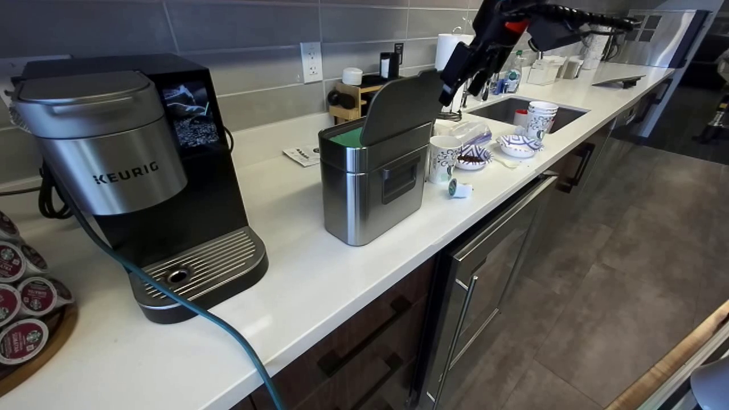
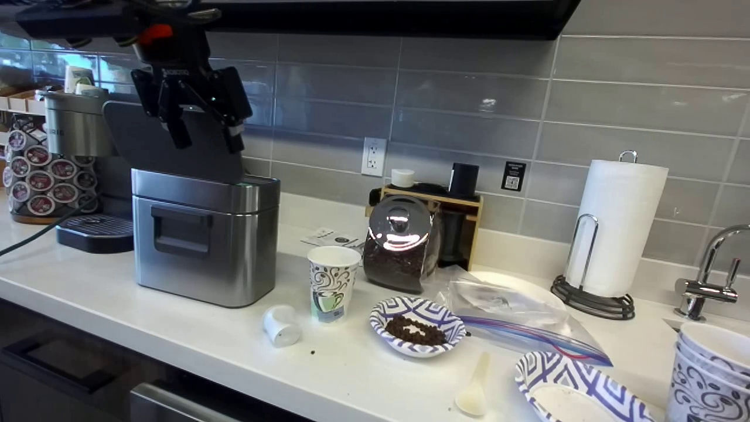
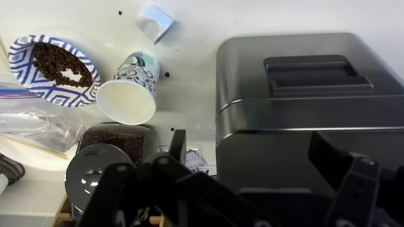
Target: Close the lid on the silver bin.
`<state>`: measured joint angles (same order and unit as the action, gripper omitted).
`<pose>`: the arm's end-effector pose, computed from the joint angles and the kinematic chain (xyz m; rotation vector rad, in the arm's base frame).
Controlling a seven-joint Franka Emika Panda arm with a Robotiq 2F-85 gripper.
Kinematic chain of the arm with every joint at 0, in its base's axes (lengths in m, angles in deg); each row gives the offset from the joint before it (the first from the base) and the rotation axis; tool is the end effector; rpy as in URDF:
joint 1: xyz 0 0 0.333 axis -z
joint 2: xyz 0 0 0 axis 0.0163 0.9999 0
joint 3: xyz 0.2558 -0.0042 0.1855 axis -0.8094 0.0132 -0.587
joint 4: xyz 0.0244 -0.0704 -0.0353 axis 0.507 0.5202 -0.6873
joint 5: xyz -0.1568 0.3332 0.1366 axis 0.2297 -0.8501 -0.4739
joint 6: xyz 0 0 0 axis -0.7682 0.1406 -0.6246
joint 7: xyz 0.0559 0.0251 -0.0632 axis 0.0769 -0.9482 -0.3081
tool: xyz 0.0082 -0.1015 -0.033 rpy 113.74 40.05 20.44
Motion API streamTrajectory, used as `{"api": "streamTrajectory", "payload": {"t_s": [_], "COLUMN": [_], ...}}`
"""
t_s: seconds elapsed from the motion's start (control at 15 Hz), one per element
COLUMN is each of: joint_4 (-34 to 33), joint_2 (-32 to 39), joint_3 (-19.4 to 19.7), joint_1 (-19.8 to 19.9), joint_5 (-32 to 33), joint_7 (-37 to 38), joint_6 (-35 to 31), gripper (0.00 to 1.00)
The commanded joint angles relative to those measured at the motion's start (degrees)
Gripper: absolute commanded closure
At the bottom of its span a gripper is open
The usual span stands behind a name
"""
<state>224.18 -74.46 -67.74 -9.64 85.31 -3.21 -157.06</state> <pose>0.4442 0.1517 0.4844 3.0345 0.4394 0.6701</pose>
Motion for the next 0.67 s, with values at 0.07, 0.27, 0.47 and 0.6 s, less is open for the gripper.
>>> {"api": "streamTrajectory", "payload": {"t_s": [0.07, 0.27, 0.47, 0.6], "joint_4": [0.5, 0.5, 0.3, 0.2], "joint_2": [2.3, 3.5, 4.6, 4.9], "joint_3": [1.4, 1.9, 2.7, 3.1], "joint_1": [-0.8, -1.2, -2.0, -2.5], "joint_5": [-3.1, -3.4, -5.0, -6.3], "joint_7": [-1.7, -3.8, -5.9, -7.1], "joint_6": [-7.5, -11.6, -14.0, -14.1], "gripper": [0.00, 0.00, 0.00, 0.00]}}
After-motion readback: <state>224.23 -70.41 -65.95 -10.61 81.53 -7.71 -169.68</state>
